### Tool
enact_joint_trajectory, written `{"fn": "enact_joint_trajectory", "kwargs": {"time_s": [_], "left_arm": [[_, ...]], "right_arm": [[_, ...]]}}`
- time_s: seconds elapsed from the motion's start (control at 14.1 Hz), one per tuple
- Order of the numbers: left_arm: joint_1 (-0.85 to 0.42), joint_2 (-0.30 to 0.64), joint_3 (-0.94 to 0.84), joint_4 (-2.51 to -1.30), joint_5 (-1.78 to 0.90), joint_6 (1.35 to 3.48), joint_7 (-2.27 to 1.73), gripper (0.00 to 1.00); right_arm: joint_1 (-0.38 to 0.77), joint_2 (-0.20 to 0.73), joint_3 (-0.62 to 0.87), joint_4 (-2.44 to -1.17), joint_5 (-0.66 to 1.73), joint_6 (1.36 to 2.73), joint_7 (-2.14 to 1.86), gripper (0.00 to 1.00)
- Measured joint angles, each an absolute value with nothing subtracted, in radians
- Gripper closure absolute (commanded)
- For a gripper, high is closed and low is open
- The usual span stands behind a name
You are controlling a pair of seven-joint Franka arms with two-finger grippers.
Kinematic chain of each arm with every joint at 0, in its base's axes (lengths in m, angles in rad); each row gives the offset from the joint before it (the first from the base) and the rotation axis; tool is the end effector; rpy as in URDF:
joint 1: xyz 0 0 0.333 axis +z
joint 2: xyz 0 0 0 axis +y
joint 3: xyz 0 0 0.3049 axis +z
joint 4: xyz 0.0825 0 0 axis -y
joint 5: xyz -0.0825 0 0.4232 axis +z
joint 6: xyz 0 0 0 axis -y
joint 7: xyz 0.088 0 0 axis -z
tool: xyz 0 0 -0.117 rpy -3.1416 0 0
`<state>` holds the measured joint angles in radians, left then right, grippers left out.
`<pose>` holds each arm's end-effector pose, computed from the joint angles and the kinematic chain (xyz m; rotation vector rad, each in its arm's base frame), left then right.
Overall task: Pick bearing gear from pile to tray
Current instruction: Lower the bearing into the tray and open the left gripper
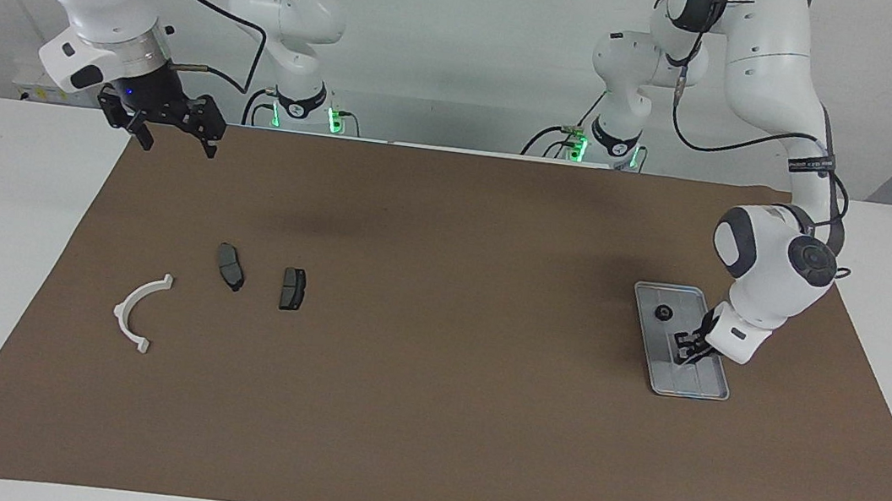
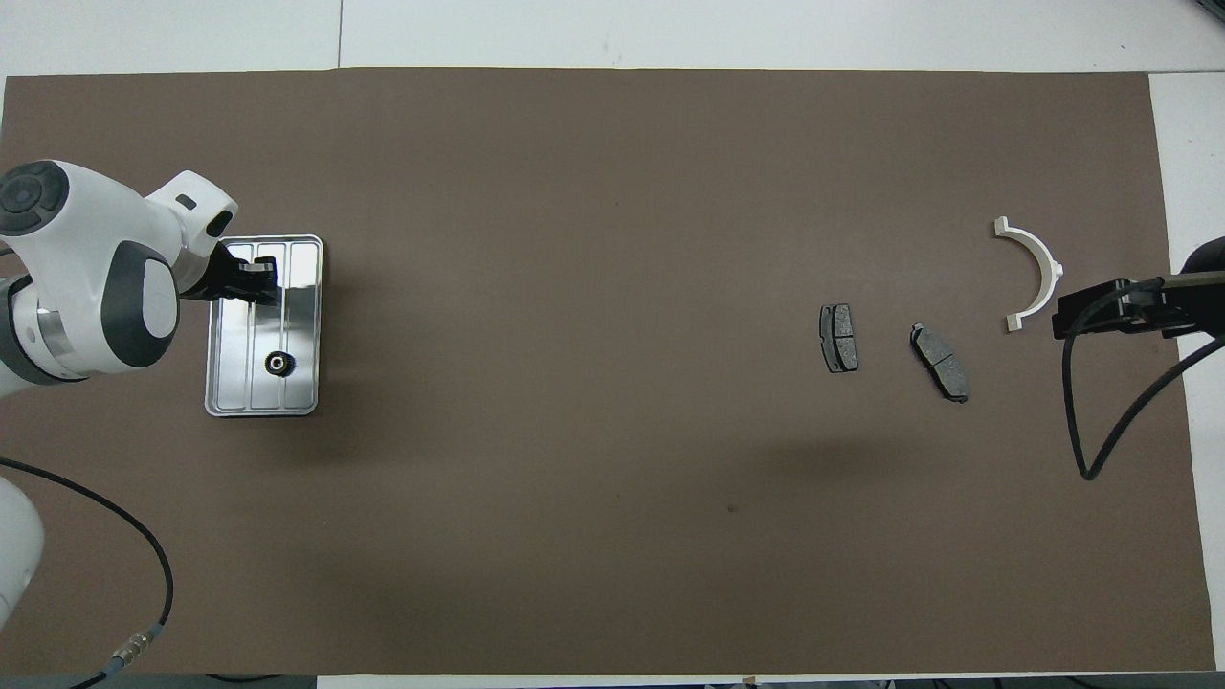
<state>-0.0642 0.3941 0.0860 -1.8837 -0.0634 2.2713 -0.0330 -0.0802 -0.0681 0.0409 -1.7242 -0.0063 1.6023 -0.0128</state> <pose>0.6559 0.0105 0.2540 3.1231 0.1396 -0.0073 0.5714 -0.0226 0.5674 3.1325 -0.0412 -0.0847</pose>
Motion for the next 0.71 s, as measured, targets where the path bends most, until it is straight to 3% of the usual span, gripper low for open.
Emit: {"fn": "enact_joint_trajectory", "kwargs": {"time_s": [0.07, 0.14, 0.21, 0.35, 0.71], "left_arm": [[-0.064, 0.39, 0.086, -1.889, -0.063, 2.272, -0.033, 0.85], [-0.064, 0.388, 0.086, -1.893, -0.063, 2.273, -0.033, 0.6], [-0.064, 0.387, 0.086, -1.894, -0.063, 2.274, -0.032, 0.28], [-0.064, 0.386, 0.085, -1.896, -0.063, 2.274, -0.031, 0.0], [-0.064, 0.365, 0.085, -1.845, -0.063, 2.217, -0.031, 0.0]], "right_arm": [[-0.08, -0.068, 0.041, -1.724, -0.006, 1.602, -0.013, 0.0], [-0.08, -0.068, 0.041, -1.724, -0.006, 1.602, -0.013, 0.0], [-0.08, -0.068, 0.041, -1.724, -0.006, 1.602, -0.013, 0.0], [-0.08, -0.068, 0.041, -1.724, -0.006, 1.602, -0.013, 0.0], [-0.081, -0.068, 0.041, -1.724, -0.006, 1.602, -0.013, 0.0]]}}
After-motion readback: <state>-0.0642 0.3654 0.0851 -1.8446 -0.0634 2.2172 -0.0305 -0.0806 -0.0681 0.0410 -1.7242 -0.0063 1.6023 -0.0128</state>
